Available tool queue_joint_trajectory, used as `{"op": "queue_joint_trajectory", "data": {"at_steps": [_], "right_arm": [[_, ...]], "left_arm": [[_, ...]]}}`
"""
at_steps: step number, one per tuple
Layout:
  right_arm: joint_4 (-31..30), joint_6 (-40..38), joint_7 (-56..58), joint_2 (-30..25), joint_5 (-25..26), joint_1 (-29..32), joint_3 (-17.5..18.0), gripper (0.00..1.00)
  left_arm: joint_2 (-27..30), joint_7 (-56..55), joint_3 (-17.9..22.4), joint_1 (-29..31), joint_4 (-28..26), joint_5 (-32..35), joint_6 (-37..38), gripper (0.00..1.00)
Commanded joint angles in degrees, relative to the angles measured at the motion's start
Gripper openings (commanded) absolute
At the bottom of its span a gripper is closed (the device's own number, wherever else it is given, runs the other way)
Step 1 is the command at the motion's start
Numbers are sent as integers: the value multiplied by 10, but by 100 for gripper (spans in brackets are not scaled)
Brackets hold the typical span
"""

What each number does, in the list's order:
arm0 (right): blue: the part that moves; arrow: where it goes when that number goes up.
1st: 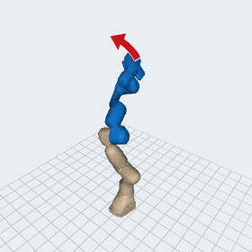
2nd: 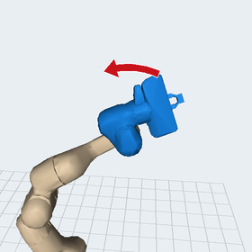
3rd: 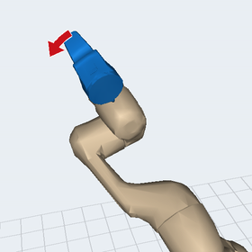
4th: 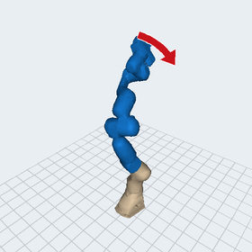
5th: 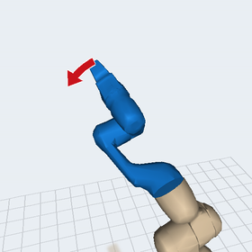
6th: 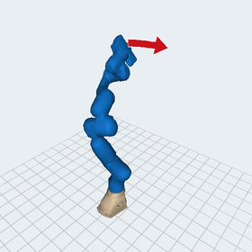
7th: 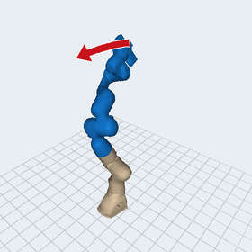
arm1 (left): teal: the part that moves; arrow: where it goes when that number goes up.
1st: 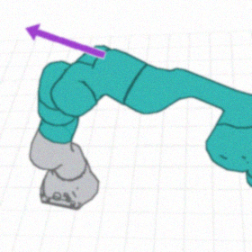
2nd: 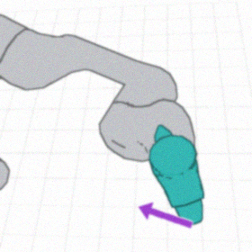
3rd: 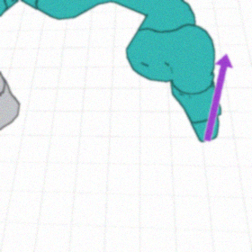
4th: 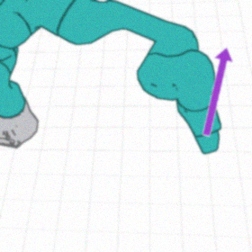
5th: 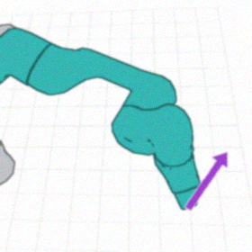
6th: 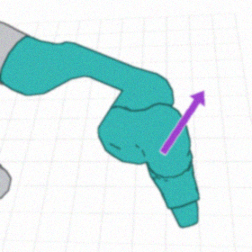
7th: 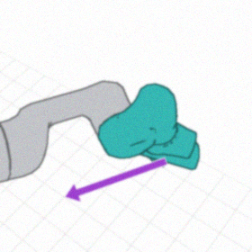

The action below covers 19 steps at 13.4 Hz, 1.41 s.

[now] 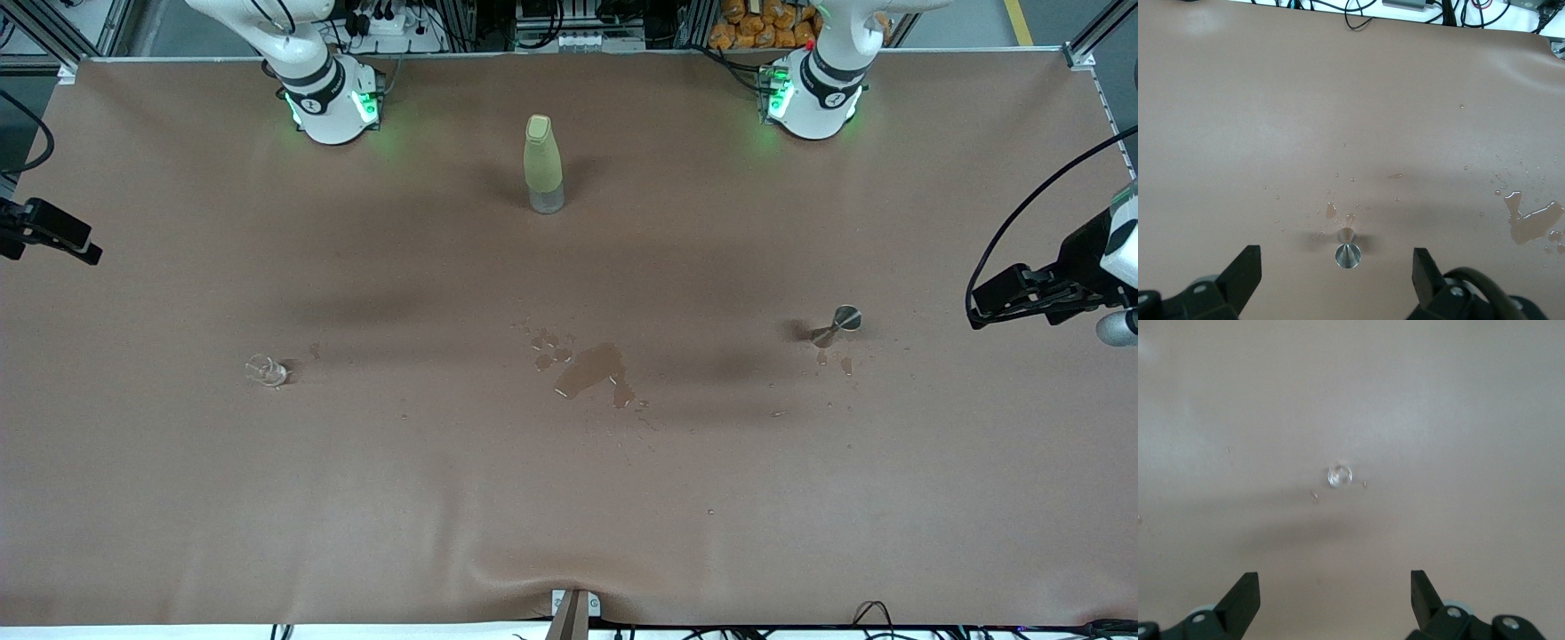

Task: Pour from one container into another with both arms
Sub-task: 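Move the right gripper toward the clear glass beaker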

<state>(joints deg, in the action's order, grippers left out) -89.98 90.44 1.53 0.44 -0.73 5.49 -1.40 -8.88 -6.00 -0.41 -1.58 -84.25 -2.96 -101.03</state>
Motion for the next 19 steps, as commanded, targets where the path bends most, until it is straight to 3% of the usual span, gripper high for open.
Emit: {"op": "queue_joint_trajectory", "data": {"at_steps": [1, 5, 19], "right_arm": [[-13, -16, -7, -14, 1, -10, -12, 100], [-10, -14, -4, -12, 4, -12, -11, 100], [-11, -24, 12, 9, 2, -44, -11, 100]], "left_arm": [[4, -2, 1, -2, 0, 13, 7, 100], [4, -63, -2, -6, 1, 14, 27, 100], [4, -65, 1, 0, 0, 14, 34, 100]]}}
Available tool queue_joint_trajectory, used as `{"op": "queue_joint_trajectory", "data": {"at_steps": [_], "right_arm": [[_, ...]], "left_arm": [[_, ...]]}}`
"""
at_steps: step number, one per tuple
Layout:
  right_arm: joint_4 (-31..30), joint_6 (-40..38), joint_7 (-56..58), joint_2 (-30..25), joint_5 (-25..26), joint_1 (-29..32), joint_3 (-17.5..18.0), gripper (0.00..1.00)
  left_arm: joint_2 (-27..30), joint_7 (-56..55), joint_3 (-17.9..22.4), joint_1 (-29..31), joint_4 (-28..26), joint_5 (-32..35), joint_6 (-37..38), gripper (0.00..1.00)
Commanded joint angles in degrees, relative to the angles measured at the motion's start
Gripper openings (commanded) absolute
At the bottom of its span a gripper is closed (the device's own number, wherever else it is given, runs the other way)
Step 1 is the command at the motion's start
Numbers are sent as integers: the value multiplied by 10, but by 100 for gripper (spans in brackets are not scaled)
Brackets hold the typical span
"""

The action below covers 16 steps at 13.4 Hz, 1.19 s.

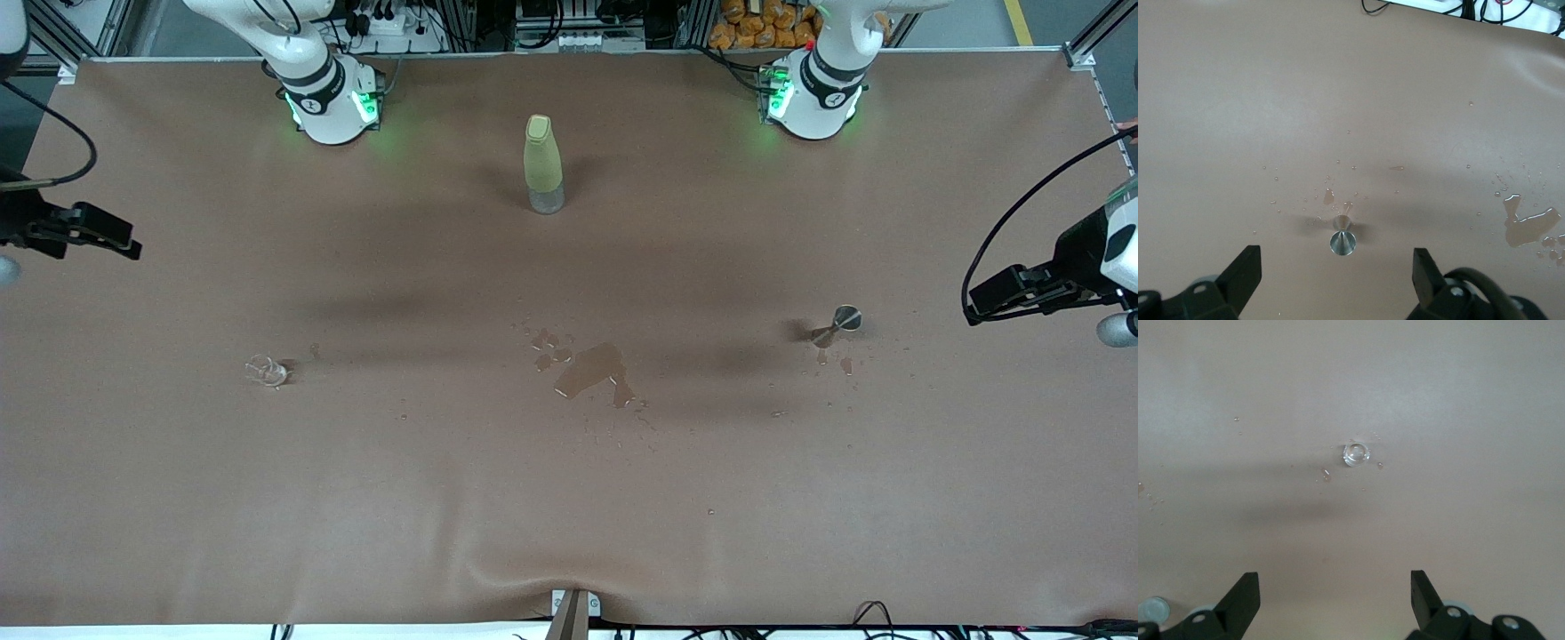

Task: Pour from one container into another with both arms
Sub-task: 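Move the right gripper toward the clear glass beaker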

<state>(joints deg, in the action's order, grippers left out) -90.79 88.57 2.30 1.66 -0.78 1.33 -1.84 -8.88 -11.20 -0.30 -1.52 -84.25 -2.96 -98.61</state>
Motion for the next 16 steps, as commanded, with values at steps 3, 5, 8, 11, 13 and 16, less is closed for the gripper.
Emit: {"op": "queue_joint_trajectory", "data": {"at_steps": [3, 5, 8, 11, 13, 16], "right_arm": [[-3, -1, 72, 6, 0, 14, -7, 100], [0, 0, 128, 14, -1, 24, -7, 100], [-1, 1, 219, 24, -58, 42, -8, 100], [-8, -4, 361, 34, -107, 80, -8, 100], [-8, -4, 447, 39, -145, 100, -8, 100], [-1, 10, 598, 77, -230, 149, -8, 100]], "left_arm": [[5, -20, -1, -2, -3, 18, 15, 100], [9, -17, -2, -1, -3, 20, 28, 100], [9, -12, 0, 0, -3, 21, 28, 100], [9, -13, 0, 0, -3, 21, 28, 100], [9, -13, 0, -1, -3, 21, 28, 100], [8, -15, -1, -1, -3, 21, 27, 100]]}}
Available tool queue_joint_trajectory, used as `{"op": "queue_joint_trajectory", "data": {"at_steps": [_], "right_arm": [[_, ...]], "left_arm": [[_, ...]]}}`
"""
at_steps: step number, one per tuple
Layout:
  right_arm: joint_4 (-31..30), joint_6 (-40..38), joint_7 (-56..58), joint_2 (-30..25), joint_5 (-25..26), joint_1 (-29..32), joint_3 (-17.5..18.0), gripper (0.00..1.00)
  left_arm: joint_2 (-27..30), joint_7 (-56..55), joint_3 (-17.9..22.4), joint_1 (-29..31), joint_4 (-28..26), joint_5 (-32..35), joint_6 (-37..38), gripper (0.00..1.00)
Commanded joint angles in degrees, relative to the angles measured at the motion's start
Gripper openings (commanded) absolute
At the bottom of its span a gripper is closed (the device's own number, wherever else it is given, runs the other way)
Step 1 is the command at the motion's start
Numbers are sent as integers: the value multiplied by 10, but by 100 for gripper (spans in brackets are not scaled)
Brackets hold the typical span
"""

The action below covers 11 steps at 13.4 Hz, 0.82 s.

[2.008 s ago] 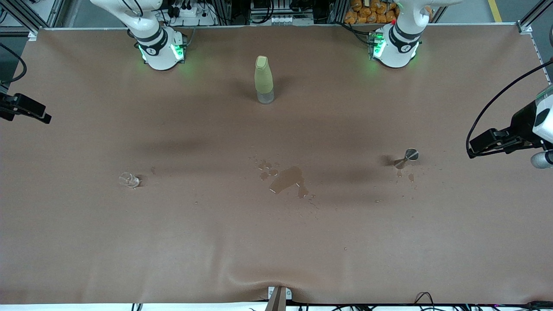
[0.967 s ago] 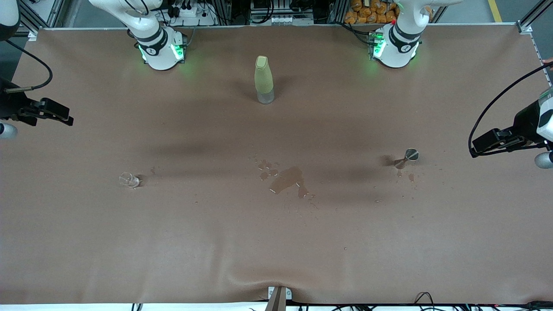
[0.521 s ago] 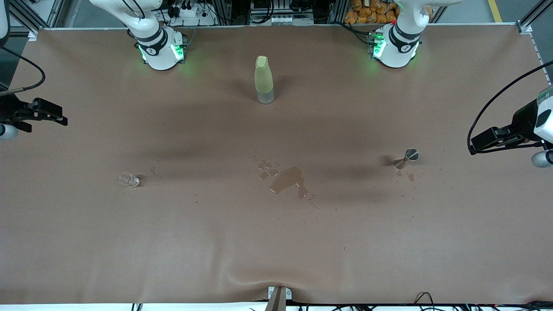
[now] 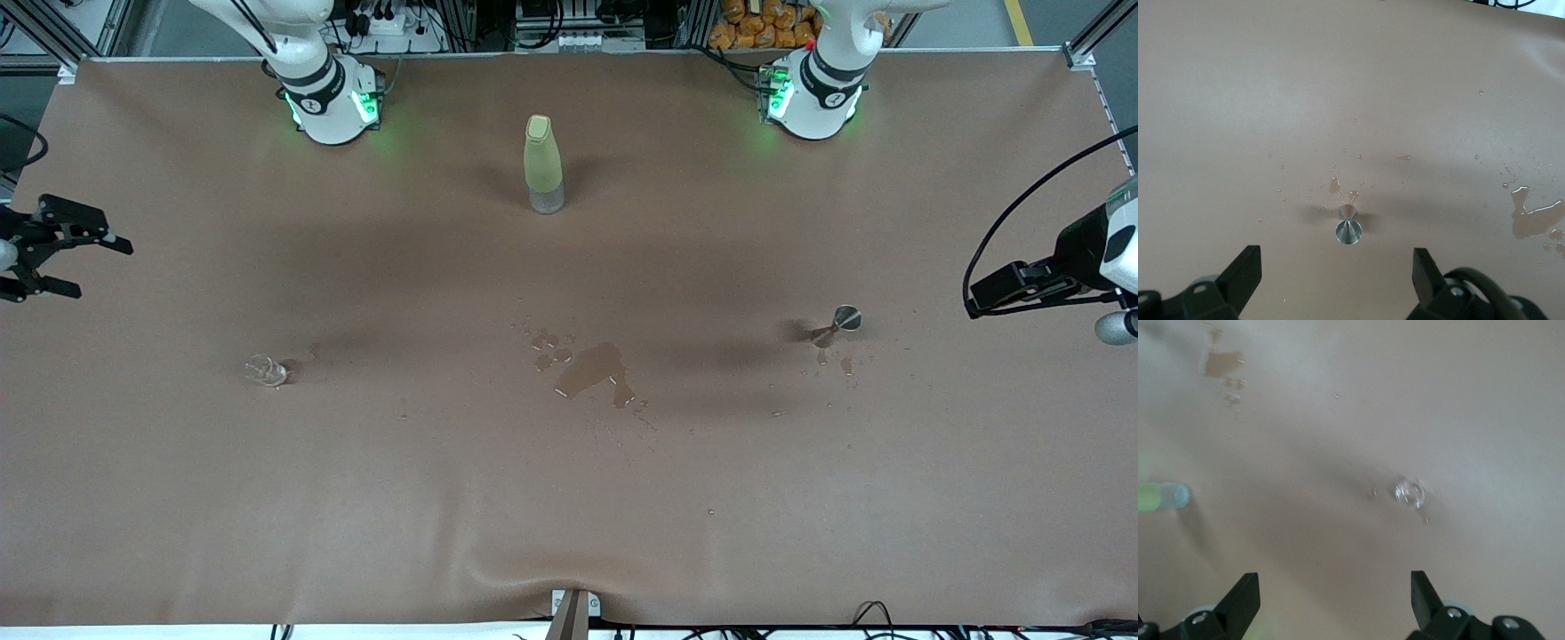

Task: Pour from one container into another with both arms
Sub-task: 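Move the right gripper toward the clear glass beaker, then grasp the glass beaker with the right gripper while the left gripper approaches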

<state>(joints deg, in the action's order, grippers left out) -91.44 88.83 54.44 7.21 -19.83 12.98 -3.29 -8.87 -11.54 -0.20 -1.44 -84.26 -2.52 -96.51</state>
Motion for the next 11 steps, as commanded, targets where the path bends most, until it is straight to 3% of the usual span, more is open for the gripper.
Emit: {"op": "queue_joint_trajectory", "data": {"at_steps": [1, 5, 8, 11], "right_arm": [[8, 18, 102, 29, -40, 40, 7, 100], [2, -22, 171, 59, -84, 83, 7, 100], [-1, -21, 364, 139, -203, 122, 7, 100], [-2, -22, 475, 200, -232, 147, 7, 100]], "left_arm": [[8, -12, -2, -2, -3, 16, 6, 100], [5, -13, -3, -2, -3, 16, 7, 100], [4, -13, -4, -3, -4, 16, 6, 100], [4, -11, -4, -2, -4, 16, 7, 100]]}}
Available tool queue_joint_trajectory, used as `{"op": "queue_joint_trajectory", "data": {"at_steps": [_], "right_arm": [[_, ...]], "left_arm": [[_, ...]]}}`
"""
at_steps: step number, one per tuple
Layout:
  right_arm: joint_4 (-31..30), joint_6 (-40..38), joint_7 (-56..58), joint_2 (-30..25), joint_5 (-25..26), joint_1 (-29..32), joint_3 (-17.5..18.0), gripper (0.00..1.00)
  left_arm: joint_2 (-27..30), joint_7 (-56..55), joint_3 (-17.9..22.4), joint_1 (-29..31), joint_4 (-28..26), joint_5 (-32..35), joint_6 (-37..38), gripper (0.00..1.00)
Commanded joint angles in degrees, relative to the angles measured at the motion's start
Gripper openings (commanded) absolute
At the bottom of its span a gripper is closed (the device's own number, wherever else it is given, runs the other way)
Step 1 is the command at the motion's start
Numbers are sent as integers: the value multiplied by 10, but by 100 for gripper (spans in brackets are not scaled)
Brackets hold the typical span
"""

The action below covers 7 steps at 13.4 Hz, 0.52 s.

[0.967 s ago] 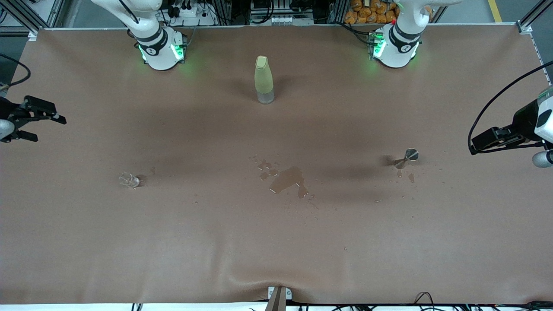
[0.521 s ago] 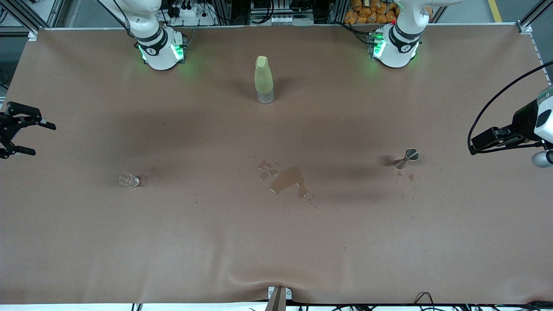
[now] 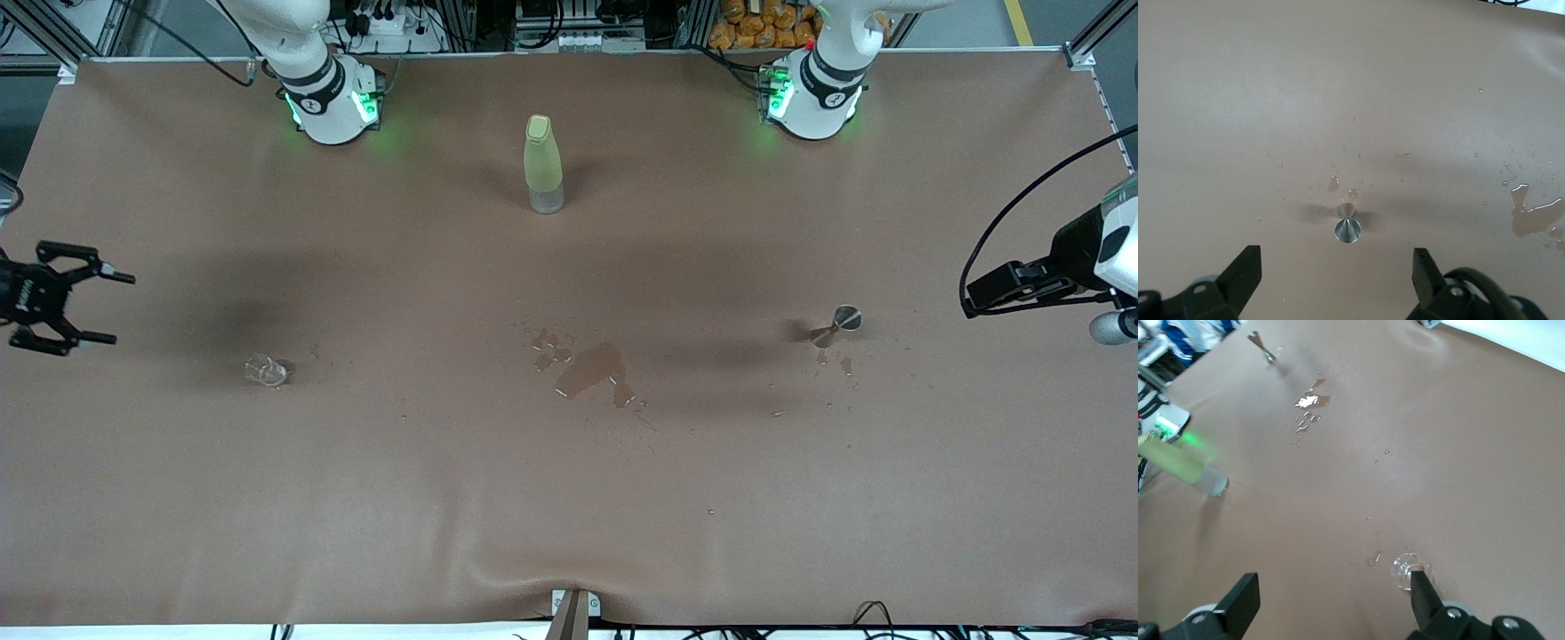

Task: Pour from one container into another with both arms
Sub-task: 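Grasp the glass beaker with the right gripper while the left gripper approaches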

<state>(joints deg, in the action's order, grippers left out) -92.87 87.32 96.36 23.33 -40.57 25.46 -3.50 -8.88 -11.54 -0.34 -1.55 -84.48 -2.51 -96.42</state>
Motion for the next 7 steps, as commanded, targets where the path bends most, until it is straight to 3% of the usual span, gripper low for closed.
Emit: {"op": "queue_joint_trajectory", "data": {"at_steps": [1, 5, 7], "right_arm": [[10, -5, 79, 56, -28, 27, 9, 100], [-1, -6, 218, 143, -121, 40, 9, 100], [-22, 0, 318, 160, -174, 32, 9, 100]], "left_arm": [[4, -10, -3, -1, -2, 16, 5, 100], [3, -8, -3, -1, -2, 15, 5, 100], [1, -6, -4, -3, -2, 12, 5, 100]]}}
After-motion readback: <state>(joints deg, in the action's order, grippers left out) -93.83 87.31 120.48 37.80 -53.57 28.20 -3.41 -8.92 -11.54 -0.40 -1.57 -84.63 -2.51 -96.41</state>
